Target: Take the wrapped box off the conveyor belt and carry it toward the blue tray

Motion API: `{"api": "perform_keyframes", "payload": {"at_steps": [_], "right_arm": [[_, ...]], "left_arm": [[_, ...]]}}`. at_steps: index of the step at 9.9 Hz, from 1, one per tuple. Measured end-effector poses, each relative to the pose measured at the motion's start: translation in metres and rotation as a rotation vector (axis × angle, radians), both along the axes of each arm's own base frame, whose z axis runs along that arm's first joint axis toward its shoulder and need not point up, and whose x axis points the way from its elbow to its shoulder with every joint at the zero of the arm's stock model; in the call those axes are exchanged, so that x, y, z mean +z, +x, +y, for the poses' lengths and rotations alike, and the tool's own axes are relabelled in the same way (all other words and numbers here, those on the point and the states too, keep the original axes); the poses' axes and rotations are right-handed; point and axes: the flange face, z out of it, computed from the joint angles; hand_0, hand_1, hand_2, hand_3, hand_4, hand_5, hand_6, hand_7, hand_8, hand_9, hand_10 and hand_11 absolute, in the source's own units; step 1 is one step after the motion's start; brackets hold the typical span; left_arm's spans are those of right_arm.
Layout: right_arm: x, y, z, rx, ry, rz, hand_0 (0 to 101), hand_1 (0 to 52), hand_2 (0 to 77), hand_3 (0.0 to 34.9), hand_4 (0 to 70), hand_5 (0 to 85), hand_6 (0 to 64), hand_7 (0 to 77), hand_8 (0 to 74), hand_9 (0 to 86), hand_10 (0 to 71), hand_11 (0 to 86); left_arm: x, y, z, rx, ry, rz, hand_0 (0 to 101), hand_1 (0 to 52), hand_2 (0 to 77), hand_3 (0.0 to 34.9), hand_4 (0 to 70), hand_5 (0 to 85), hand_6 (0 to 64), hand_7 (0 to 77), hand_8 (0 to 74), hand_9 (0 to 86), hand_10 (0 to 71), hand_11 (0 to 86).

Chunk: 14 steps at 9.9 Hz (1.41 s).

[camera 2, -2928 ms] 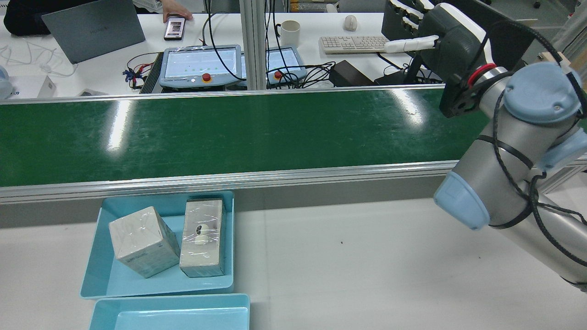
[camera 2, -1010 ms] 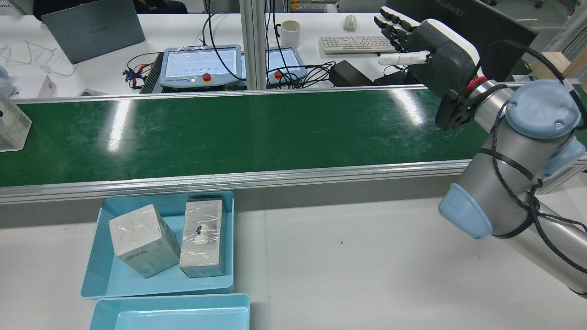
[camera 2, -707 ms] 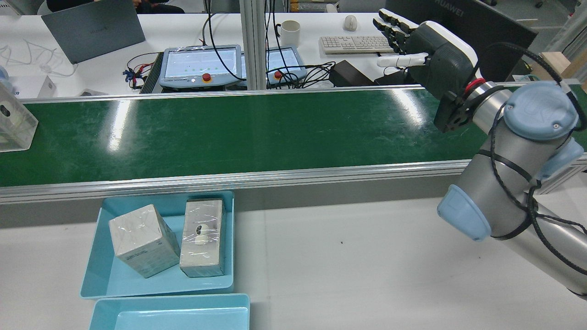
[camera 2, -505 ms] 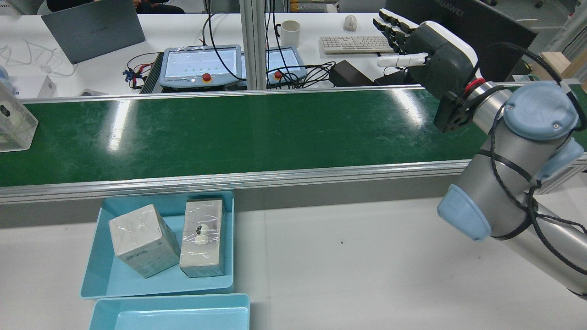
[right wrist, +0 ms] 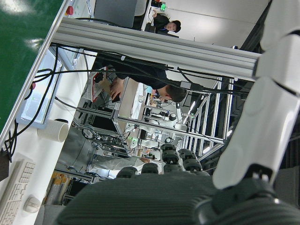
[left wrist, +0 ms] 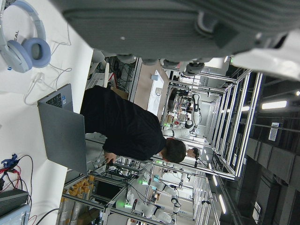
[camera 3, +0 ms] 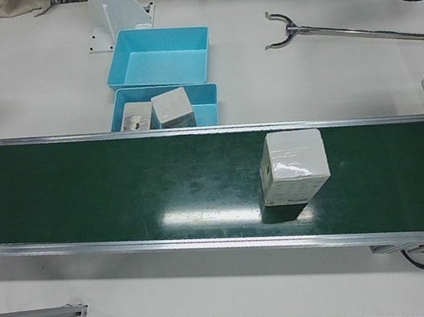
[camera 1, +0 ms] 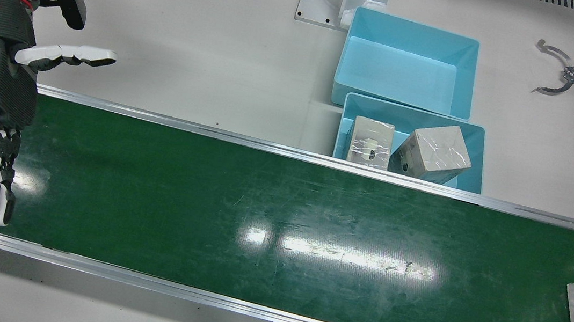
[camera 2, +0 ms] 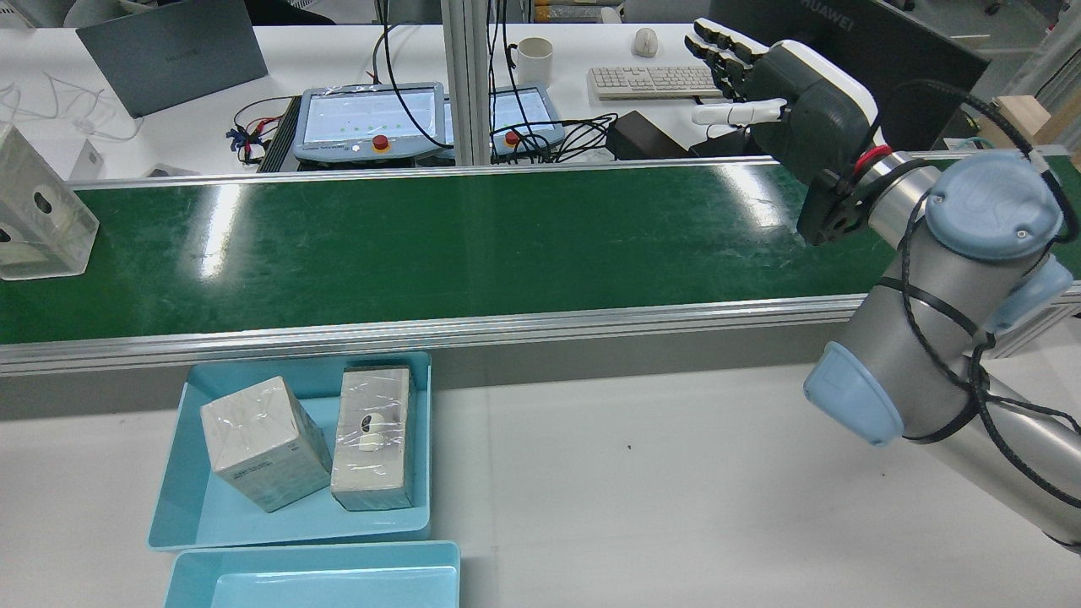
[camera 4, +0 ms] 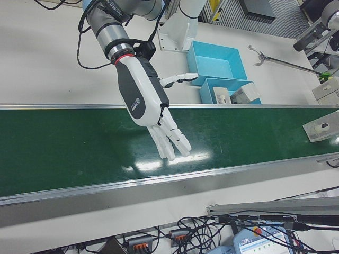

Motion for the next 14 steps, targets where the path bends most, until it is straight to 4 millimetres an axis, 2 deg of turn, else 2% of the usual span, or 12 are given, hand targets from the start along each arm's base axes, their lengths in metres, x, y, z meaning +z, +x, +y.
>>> {"api": "perform_keyframes", "payload": {"at_steps": [14], "right_arm": [[-0.0025,0.0073,0.0015,0.009,0.007,-0.005,41,9.8,11.4,0.0,0.0,8.2,0.0,0.5,0.5,1.1,0.0,1.1]], "left_arm": [[0.0,0.0,0.0,0.0,0.0,0.0,0,0.0,0.5,0.0,0.0,1.1,0.0,0.0,0.0,0.0,0.0,0.0]]}}
